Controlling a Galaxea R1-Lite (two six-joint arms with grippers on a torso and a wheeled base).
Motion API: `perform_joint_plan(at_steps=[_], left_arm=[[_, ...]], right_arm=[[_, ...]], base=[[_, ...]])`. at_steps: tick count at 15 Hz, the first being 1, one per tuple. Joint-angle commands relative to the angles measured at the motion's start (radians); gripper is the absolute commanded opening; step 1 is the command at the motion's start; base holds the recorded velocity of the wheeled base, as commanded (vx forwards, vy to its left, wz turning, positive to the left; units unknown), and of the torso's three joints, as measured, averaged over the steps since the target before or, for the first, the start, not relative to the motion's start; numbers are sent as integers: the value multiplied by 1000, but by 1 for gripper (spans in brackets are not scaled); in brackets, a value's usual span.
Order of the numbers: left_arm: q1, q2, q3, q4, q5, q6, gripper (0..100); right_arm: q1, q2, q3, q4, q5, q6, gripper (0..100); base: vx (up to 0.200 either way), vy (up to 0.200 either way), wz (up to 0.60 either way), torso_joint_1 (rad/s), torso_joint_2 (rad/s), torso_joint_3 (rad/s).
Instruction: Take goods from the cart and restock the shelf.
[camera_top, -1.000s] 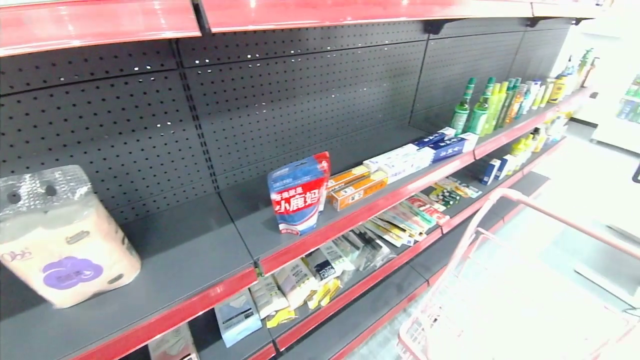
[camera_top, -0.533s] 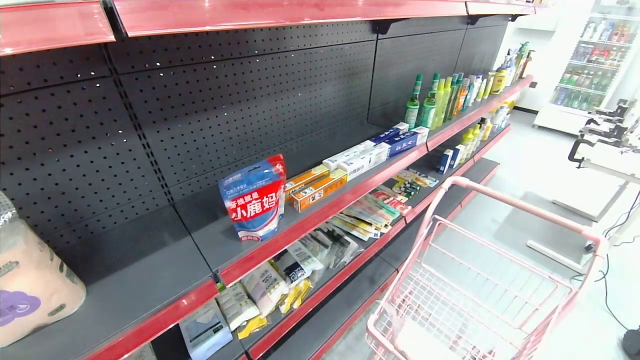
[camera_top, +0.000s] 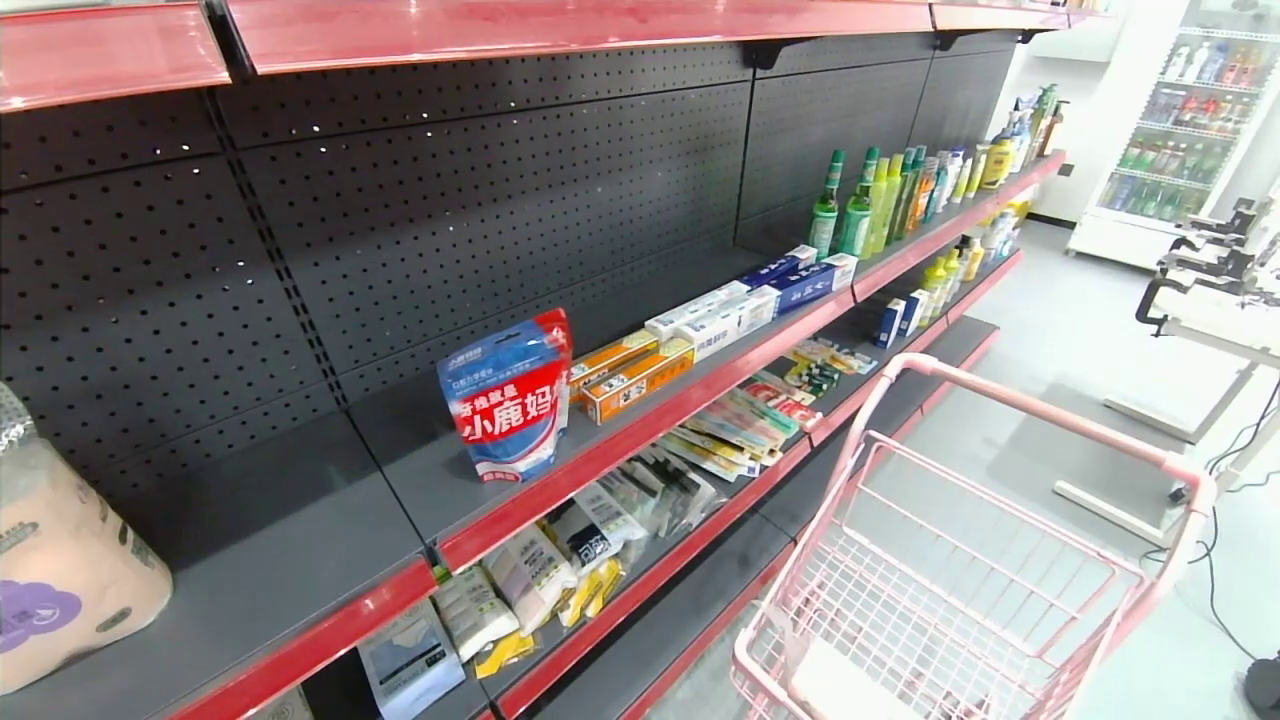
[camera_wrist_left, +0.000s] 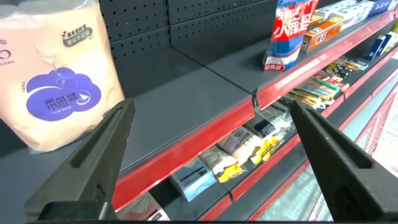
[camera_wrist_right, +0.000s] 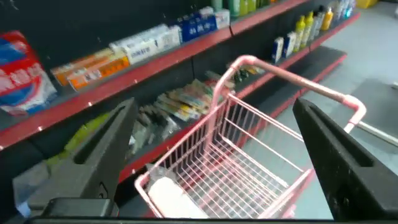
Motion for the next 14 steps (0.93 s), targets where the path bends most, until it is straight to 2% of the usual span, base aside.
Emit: perform_joint_plan(at_steps=[1,2,4,7,8,11,14], left_arm=[[0,1,0,0,0,0,100],[0,1,0,0,0,0,100],[0,1,0,0,0,0,100],[0,1,0,0,0,-3,100],[0,1,0,0,-1,0,100],[2,1,0,0,-1,0,100],[0,1,0,0,-1,0,100]], right_arm=[[0,509,-85,6,-41,-79,100],[14,616,-16,9,-34,-88,100],[43,746,12,7,-31,-121,100],[135,1042,-85,-3,61,-188,100],[168,1179,-143,-23,50,-213,100],[248,1378,-209,-26,25,-228,100],[300,1460,-215,-26,-34,-233,100]], base=[[0,0,0,0,0,0],[0,0,0,0,0,0],[0,0,0,0,0,0],[0,0,0,0,0,0],[0,0,0,0,0,0],[0,0,0,0,0,0],[0,0,0,0,0,0]])
